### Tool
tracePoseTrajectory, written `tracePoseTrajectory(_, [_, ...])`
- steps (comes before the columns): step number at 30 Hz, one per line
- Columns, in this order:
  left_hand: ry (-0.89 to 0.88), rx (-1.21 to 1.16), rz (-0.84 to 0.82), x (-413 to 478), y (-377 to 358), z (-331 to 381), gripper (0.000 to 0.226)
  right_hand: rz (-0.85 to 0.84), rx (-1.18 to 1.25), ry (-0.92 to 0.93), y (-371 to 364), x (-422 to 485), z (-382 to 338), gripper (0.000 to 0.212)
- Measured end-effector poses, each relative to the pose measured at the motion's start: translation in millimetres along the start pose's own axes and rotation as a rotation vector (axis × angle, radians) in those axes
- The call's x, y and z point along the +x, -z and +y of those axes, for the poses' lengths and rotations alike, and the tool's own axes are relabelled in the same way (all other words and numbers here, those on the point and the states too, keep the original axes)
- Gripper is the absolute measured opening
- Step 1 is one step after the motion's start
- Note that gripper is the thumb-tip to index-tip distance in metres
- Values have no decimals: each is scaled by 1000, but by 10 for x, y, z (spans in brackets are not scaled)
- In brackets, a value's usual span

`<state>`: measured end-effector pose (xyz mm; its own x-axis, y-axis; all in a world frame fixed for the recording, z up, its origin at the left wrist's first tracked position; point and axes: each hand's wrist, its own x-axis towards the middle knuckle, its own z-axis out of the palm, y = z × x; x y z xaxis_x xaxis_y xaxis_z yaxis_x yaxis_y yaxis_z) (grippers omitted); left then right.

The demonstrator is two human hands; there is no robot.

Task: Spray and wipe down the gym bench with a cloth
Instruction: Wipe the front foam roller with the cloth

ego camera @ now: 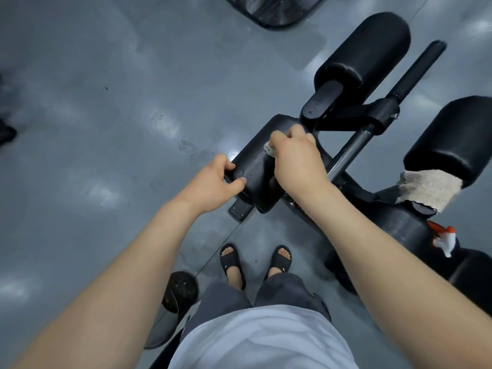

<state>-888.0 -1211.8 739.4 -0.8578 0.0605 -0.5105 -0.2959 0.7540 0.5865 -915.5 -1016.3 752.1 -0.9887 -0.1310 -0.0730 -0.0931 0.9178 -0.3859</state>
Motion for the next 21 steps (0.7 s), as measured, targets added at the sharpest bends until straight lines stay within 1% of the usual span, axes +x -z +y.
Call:
tracePoseTrajectory(2, [-34,36,-22,15,48,-6,41,53,7,-90,50,53,32,27])
tracePoseTrajectory(3, [-44,48,-33,24,77,1,41,66,7,-108,63,62,23,26])
tracePoseTrajectory(6, [-68,72,-61,103,146,12,37,40,-29,-45,28,29,-24,21])
tracePoseTrajectory(8, [-92,112,-81,151,177,37,39,40,0,-23,10,64,47,17])
tracePoseTrajectory(11, [-114,200,-92,191,186,60,43,71,40,-119,46,304,272,20])
tracePoseTrajectory(13, [-120,203,-89,192,169,56,44,92,32,-173,75,467,384,18])
tracePoseTrajectory(16, [-133,160,-74,191,150,14,43,106,41,-119,35,471,338,12])
tracePoseTrajectory(19, [-134,109,-54,174,137,-23,44,62,112,5,-46,258,194,14])
tracePoseTrajectory(21, [-136,77,-41,157,113,-38,44,38,112,52,-45,200,177,18])
